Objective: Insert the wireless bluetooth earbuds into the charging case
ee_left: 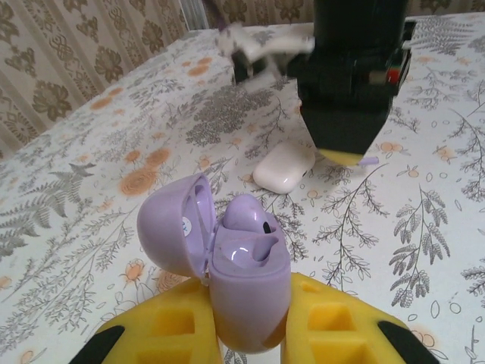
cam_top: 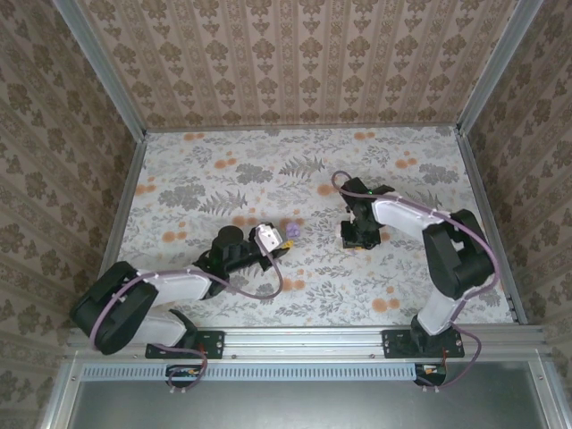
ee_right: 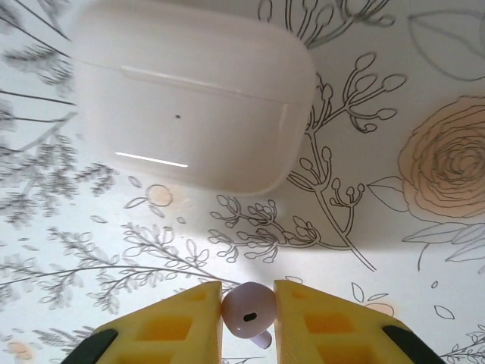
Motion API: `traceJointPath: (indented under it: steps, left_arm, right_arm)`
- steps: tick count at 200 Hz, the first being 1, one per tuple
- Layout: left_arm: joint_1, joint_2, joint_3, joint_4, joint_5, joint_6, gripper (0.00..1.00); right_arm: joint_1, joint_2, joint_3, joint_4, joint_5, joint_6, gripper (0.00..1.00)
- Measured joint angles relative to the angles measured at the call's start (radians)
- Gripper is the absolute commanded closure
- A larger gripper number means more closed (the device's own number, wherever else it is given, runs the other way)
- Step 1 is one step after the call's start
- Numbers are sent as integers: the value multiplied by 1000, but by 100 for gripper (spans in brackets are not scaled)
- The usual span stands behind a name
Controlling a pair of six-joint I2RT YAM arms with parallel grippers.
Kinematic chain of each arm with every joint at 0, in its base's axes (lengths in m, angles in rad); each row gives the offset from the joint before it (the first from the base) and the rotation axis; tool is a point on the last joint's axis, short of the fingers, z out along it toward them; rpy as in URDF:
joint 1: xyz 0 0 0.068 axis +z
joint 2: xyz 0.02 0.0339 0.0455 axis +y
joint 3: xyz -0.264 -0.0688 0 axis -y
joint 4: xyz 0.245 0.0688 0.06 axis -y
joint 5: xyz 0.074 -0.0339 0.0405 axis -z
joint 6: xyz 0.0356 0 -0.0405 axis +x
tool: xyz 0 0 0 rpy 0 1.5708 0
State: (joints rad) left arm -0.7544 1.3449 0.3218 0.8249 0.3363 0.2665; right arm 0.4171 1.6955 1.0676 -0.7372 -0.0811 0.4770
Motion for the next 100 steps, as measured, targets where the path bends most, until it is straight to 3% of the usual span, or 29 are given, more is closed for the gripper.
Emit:
traceJointPath:
  steps: [100]
  left_arm:
    - [-45, 267, 109, 248, -15, -38, 98]
  right_arm:
    - [0, -400, -285, 468, -51, 89, 78]
